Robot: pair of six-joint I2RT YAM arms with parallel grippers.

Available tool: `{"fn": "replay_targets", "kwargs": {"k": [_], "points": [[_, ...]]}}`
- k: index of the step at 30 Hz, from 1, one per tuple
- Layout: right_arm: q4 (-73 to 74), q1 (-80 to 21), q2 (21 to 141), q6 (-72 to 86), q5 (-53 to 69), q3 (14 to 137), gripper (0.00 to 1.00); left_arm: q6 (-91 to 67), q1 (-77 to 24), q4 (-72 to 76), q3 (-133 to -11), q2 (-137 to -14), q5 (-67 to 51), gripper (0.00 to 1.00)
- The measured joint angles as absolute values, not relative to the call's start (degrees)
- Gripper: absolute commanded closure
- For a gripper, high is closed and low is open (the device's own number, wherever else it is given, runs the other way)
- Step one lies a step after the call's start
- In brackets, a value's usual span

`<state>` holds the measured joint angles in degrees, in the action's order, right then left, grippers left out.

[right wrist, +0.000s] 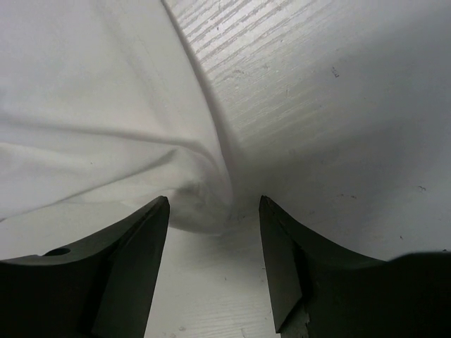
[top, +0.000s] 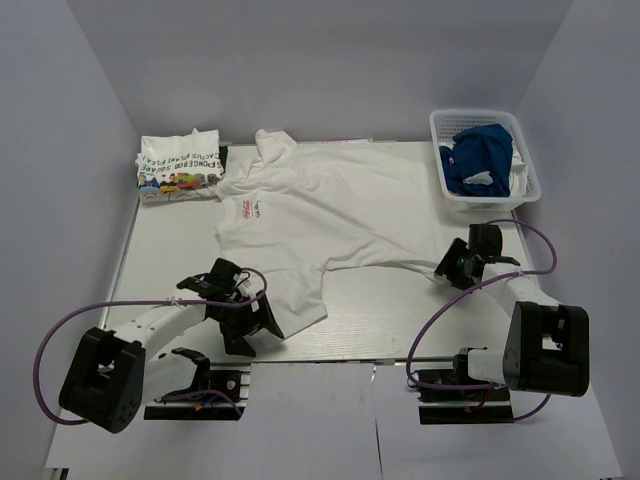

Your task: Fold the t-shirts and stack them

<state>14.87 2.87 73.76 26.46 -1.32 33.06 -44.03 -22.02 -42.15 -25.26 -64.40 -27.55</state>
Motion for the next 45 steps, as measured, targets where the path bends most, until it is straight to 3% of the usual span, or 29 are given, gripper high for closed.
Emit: {"fn": "replay_targets", "kwargs": {"k": [2,5,6,8,9,11,23,34,45], "points": [[13.6,3.0,73.8,26.5,-1.0,32.7,0.47,-44.9,-23.0,-40.6,-24.8,-65.2,-29.2,0.13],[11.9,3.0,73.8,26.4,-0.2,32.0,0.57,-45.9,-24.4,-37.5,-24.4,-67.3,-30.2,0.49],[11.6,3.0,73.8,26.3,0.0,32.0,0.68,-45.9,-24.8,-36.5,-24.3,-68.2,-29.8,0.74],[10.8,3.0,73.8,26.0,0.2,32.0,0.83,-45.9,-25.5,-35.0,-24.4,-69.7,-28.1,1.00],[10.3,3.0,73.8,25.9,0.3,32.0,0.95,-46.0,-25.6,-34.5,-24.5,-70.3,-27.4,1.00],[9.7,3.0,73.6,25.5,0.3,32.0,1.00,-45.8,-25.6,-34.4,-25.8,-70.7,-25.5,1.00],[9.3,2.9,58.2,20.7,0.4,34.9,1.00,-43.5,-25.6,-37.1,-54.5,-57.1,-4.1,1.00],[13.1,2.9,49.3,16.4,-6.3,50.2,1.00,-40.4,-25.2,-43.4,-82.5,-50.0,20.8,1.00],[24.1,2.8,45.1,11.8,-6.7,77.3,1.00,-27.7,-25.6,-44.6,-117.8,-56.5,19.1,1.00]]}}
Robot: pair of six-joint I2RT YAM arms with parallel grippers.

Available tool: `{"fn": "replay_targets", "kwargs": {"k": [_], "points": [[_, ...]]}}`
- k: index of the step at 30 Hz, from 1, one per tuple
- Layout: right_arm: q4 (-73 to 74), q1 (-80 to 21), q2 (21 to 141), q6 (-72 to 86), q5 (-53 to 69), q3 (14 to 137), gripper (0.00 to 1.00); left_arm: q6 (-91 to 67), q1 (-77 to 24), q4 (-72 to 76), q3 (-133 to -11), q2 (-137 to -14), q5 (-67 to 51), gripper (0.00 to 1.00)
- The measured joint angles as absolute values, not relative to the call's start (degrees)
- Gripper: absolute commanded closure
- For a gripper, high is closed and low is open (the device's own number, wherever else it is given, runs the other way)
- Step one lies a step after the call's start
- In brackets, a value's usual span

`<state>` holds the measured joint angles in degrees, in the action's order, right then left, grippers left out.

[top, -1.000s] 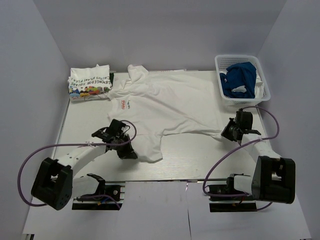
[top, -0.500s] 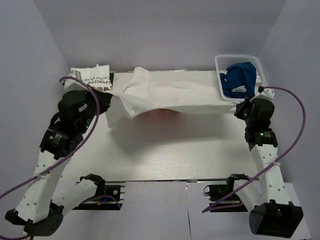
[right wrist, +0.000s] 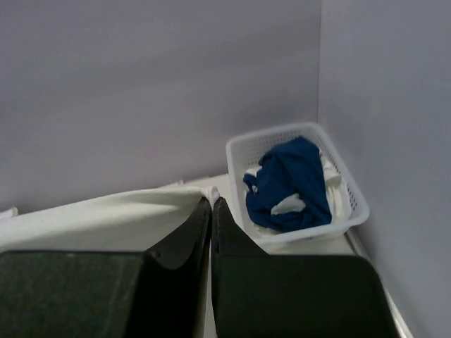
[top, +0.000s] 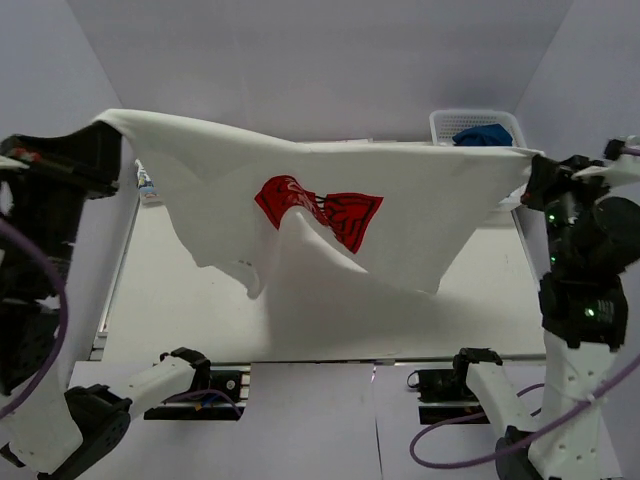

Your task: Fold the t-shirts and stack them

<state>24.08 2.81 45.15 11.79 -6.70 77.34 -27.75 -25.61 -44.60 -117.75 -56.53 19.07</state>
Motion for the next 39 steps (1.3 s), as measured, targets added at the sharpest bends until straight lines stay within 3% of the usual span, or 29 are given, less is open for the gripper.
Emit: {"fn": "replay_targets", "kwargs": {"k": [4,9,16,24,32,33,35,36,37,39], "points": [[29.1,2.8,42.1,9.8,-7.4,88.5,1.00,-23.8,-25.6,-44.1,-127.6,-57.5,14.0,1.00],[33.2,2.8,36.9,7.6,-8.6,100.4,1.00,-21.4,-25.3,-41.4,-130.3,-53.3,9.3,1.00],[32.9,2.7,35.5,6.4,-9.3,103.4,1.00,-18.9,-25.3,-36.2,-134.4,-53.4,6.9,1.00],[24.3,2.5,47.8,7.4,-5.1,83.7,1.00,-14.4,-25.4,-26.3,-123.5,-67.2,19.9,1.00],[14.2,2.5,61.8,9.9,3.8,54.7,1.00,-12.6,-21.8,-17.8,-90.7,-90.4,31.1,0.99],[13.0,2.5,63.5,10.1,4.7,52.9,1.00,-13.2,-20.9,-18.0,-88.9,-93.8,31.1,0.75],[10.6,2.2,68.6,10.1,5.8,51.9,0.92,-14.3,-18.7,-18.6,-88.3,-101.5,30.7,0.49],[9.1,2.0,71.5,10.1,6.0,52.0,0.86,-14.9,-17.6,-19.3,-89.1,-104.9,30.4,0.43],[8.1,1.8,74.7,10.1,6.0,52.2,0.63,-15.7,-16.4,-20.5,-91.0,-108.8,29.7,0.37],[7.7,1.3,80.4,10.0,5.4,53.5,0.41,-17.0,-14.6,-22.5,-96.3,-115.9,28.0,0.28]]}}
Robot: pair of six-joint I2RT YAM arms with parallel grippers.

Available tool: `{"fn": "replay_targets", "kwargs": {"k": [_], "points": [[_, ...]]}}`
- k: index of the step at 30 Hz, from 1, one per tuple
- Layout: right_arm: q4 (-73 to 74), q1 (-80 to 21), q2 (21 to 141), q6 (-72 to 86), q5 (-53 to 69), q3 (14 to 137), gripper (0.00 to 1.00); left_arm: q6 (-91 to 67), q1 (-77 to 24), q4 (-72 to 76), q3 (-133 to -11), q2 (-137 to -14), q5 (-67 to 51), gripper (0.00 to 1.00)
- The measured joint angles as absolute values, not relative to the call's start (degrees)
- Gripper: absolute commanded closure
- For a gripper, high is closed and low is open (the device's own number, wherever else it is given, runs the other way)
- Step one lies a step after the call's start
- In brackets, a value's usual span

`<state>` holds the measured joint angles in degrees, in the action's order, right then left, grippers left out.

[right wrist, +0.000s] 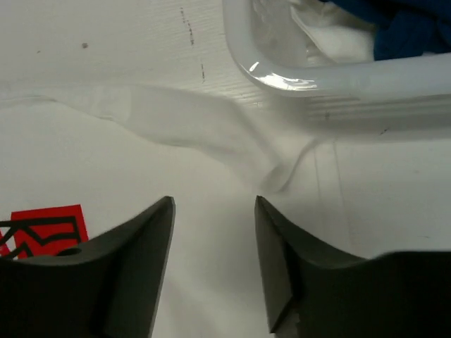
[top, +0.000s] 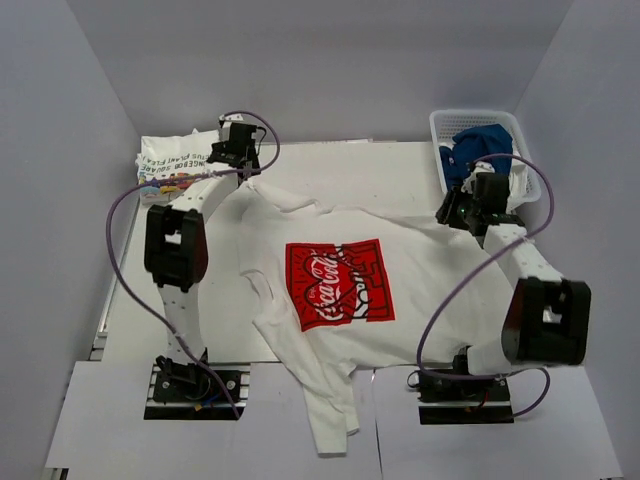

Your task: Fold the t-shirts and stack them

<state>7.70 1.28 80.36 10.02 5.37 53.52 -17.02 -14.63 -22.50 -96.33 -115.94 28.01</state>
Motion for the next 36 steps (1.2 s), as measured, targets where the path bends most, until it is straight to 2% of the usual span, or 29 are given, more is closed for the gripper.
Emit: {"fn": "replay_targets", "kwargs": {"k": [1,2,5,9,16,22,32,36], "points": [[7.7,0.9,82.8,9.8,4.5,54.4,0.10,-17.6,-13.8,-24.0,-99.7,-119.3,26.9,0.15],[7.6,0.7,84.4,10.3,3.9,54.9,0.10,-17.6,-13.3,-24.4,-101.9,-121.2,26.1,0.00],[7.4,0.0,85.4,9.6,2.7,55.6,0.10,-18.5,-12.8,-25.1,-103.7,-122.3,23.1,0.00],[6.9,-2.0,83.4,9.9,2.5,55.7,0.10,-18.7,-13.6,-24.5,-101.5,-117.7,18.4,0.00],[5.6,-7.9,79.7,11.6,2.9,51.4,0.10,-22.7,-15.4,-23.0,-83.1,-103.2,7.2,0.00],[6.9,-10.7,83.9,12.8,-0.8,50.1,0.10,-26.2,-16.1,-21.1,-66.3,-103.3,-0.2,0.00],[8.4,-11.4,102.2,17.6,-7.3,60.2,0.10,-27.3,-16.1,-20.6,-68.9,-107.7,-0.2,0.00],[7.1,-11.4,105.8,19.6,-8.6,64.0,0.10,-27.2,-16.2,-20.2,-68.7,-107.8,1.0,0.00]]}}
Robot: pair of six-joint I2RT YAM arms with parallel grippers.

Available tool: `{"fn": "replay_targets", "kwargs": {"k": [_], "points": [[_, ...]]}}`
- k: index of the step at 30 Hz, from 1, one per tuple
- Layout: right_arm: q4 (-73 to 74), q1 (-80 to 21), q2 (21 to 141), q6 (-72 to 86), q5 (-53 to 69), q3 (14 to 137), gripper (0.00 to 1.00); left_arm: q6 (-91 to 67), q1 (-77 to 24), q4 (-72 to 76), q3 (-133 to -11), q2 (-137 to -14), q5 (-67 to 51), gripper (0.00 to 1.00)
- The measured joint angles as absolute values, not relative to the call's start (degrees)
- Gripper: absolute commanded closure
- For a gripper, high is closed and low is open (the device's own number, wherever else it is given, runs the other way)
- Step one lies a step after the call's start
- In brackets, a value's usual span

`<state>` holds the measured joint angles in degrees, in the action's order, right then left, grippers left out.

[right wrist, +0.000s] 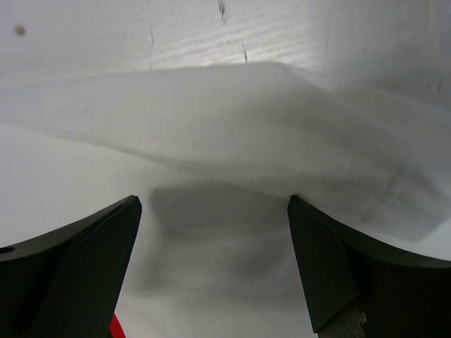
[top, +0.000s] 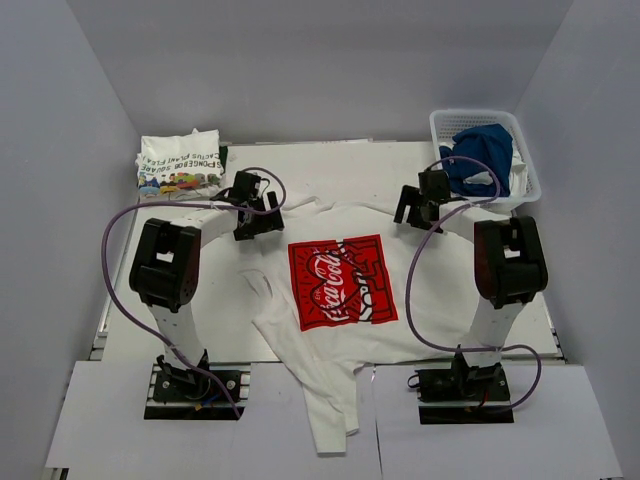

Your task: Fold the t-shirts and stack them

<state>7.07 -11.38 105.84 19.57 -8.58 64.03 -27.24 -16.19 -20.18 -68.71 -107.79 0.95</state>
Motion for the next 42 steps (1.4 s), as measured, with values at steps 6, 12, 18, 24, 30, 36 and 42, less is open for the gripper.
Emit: {"fn": "replay_targets", "kwargs": {"k": [6,12,18,24,30,36,42], "points": [[1.6,-12.2,111.6,22.4,-11.7,70.0,0.10,-27.2,-16.1,-18.7,-67.5,-107.3,2.8,0.00],[-3.2,-12.5,119.7,22.1,-16.5,80.0,0.10,-26.8,-16.2,-18.3,-66.6,-106.7,4.9,0.00],[-8.7,-14.0,119.5,13.9,-17.8,81.5,0.10,-26.1,-16.0,-18.3,-63.6,-104.4,6.6,0.00],[-8.4,-16.6,115.2,7.5,-15.6,80.6,0.10,-26.0,-15.9,-20.1,-63.4,-103.7,7.3,0.00],[-4.4,-19.7,101.5,9.8,-13.3,70.6,0.10,-26.0,-15.9,-23.3,-65.1,-104.4,7.6,0.00],[4.3,-20.0,94.5,15.9,-11.3,58.6,0.10,-26.0,-15.9,-24.3,-66.8,-105.8,8.3,0.00],[13.6,-18.9,95.3,19.7,-12.1,53.1,0.10,-24.9,-15.8,-26.0,-73.5,-111.2,10.3,0.00]]}}
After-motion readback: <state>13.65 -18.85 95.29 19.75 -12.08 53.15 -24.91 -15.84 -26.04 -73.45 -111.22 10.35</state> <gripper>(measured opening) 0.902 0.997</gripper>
